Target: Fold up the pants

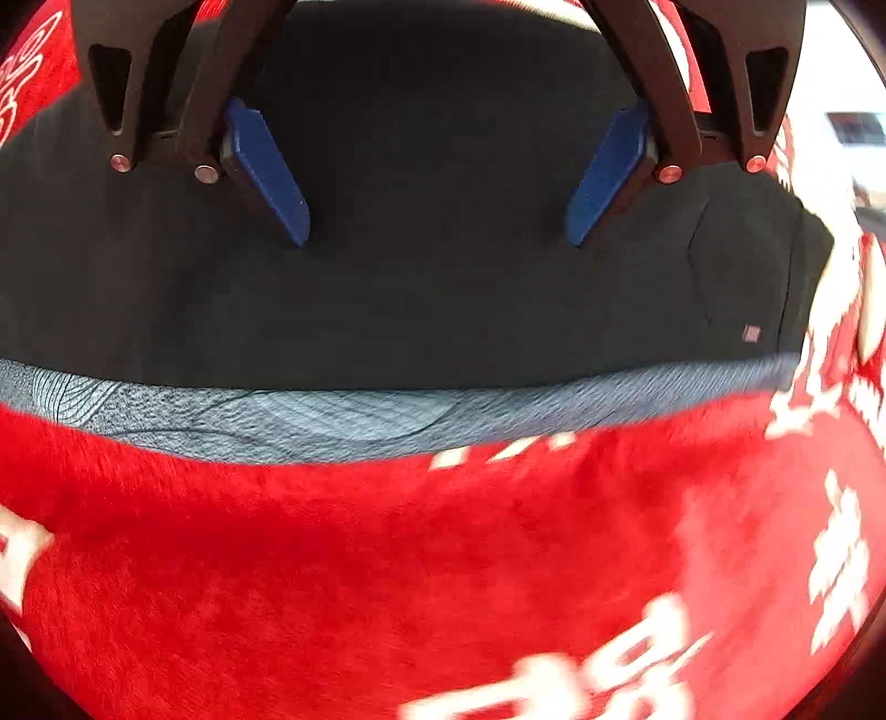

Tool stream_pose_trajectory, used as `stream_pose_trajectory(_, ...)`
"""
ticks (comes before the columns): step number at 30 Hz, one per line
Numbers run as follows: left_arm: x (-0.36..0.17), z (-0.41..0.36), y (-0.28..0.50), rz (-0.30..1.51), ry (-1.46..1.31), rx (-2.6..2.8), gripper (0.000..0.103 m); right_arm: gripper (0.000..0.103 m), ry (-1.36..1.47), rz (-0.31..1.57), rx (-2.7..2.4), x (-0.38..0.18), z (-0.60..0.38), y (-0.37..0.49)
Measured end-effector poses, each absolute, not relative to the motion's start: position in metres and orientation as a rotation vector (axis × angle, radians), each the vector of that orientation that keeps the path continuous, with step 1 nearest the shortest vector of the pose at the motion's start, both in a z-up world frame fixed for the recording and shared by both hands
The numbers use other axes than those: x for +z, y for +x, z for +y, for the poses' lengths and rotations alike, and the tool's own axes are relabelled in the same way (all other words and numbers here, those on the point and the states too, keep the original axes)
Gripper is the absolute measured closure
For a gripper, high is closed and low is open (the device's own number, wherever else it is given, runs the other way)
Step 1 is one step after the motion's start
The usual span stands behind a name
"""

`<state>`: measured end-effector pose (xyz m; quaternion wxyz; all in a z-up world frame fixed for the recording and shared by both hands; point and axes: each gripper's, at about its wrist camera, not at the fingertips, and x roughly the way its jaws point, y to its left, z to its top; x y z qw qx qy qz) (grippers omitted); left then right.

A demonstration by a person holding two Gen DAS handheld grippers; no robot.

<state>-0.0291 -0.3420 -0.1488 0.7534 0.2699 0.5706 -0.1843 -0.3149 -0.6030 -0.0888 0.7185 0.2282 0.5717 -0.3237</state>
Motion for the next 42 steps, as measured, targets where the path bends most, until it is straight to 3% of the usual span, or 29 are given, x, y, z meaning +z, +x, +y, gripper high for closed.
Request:
stream_pose_trajectory(7,-0.117,-0.258,0.019,1.229,0.561,-0.346,0.008,0.054,0.722,1.183,-0.658,-0.047,-0.559,-0.321)
stream_pose_trajectory(13,-0.106,-0.157,0.101,1.167,0.567,-0.218,0.008,0.054,0.998,1.113,-0.329,-0.042,-0.448,-0.273)
stream_pose_trajectory(18,-0.148,-0.095,0.164,1.161,0.663,-0.145,0.008,0.054,1.188,1.070,-0.123,-0.085,-0.355,-0.212)
stream_pose_trajectory(21,-0.152,-0.065,0.162,1.181,0.527,-0.199,0.000,0.054,1.241,1.078,-0.067,-0.113,-0.300,-0.172)
stream_pose_trajectory(31,-0.156,-0.043,0.165,1.164,0.469,-0.273,0.000,0.055,1.333,1.048,-0.116,-0.149,-0.300,-0.126)
stream_pose_trajectory(32,-0.152,-0.049,0.160,1.163,0.469,-0.276,0.000,0.066,1.340,1.051,-0.126,-0.148,-0.300,-0.124)
stream_pose_trajectory(33,-0.152,-0.049,0.160,1.164,0.473,-0.277,0.000,0.094,1.341,1.056,-0.145,-0.147,-0.301,-0.121)
stream_pose_trajectory(38,-0.150,-0.055,0.159,1.159,0.500,-0.298,0.000,0.099,1.276,1.015,-0.203,-0.121,-0.303,-0.119)
stream_pose_trajectory(42,-0.150,-0.054,0.159,1.160,0.488,-0.304,0.000,0.098,1.310,1.104,-0.266,-0.150,-0.286,-0.137)
